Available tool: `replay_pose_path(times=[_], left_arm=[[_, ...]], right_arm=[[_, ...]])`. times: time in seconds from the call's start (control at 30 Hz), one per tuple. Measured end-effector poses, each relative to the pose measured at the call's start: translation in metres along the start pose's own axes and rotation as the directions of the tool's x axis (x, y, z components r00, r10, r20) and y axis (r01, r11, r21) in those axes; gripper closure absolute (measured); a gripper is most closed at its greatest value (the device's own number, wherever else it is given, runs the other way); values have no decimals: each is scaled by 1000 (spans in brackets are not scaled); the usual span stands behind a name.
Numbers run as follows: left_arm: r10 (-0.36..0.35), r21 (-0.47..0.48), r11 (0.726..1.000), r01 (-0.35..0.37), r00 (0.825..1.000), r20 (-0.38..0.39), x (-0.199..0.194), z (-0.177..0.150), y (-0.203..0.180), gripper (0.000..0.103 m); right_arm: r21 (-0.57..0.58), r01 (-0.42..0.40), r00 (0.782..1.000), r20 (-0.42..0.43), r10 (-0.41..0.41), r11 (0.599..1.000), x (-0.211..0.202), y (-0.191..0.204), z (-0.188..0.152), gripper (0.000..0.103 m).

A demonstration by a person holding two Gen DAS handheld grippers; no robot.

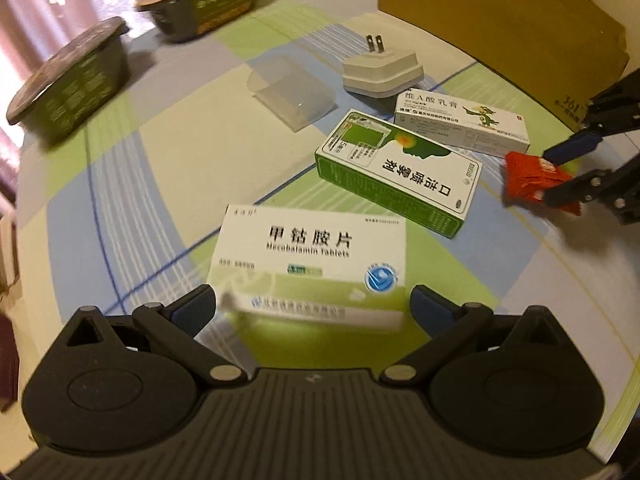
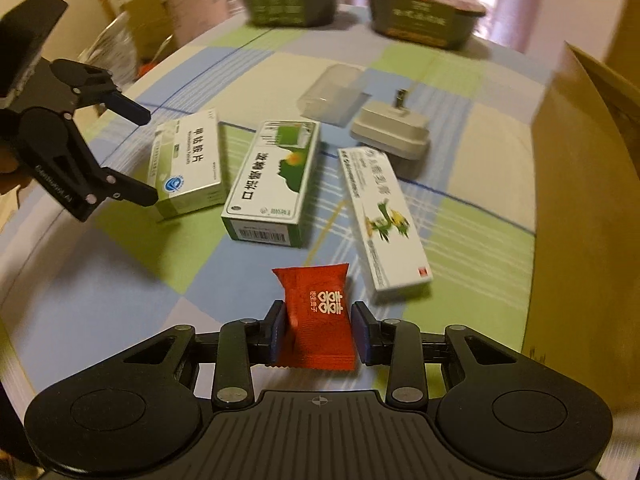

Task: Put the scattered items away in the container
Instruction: 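Grasp the red candy packet with the right gripper, then grasp the white Mecobalamin box with the left gripper while the right gripper holds the candy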

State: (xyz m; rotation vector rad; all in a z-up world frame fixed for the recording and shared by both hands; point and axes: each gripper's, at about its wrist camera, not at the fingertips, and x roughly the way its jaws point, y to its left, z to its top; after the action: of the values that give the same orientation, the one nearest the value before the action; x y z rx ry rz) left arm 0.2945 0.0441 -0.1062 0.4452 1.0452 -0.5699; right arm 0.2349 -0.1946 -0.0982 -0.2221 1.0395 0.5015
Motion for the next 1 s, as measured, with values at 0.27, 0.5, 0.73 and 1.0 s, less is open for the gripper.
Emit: replay_pose_path(times=[0.27, 0.5, 0.73, 1.0], left_arm=[[-51, 7, 999, 51, 998, -24, 18, 16, 17, 1], [-113, -28, 993, 112, 993, -33, 14, 7, 18, 1], [-163, 22, 986, 164, 985, -57, -1, -14, -12, 1], [-140, -146, 979, 145, 989, 44, -6, -1, 41, 1]], right_arm=[[33, -10, 1000, -18, 10, 999, -2, 6, -12, 65], [41, -12, 1000, -16, 13, 999, -4, 8, -15, 65], [47, -17, 1000, -1, 17, 999, -7, 7, -16, 65], [58, -6, 1000, 7, 6, 998, -10, 3, -19, 65]])
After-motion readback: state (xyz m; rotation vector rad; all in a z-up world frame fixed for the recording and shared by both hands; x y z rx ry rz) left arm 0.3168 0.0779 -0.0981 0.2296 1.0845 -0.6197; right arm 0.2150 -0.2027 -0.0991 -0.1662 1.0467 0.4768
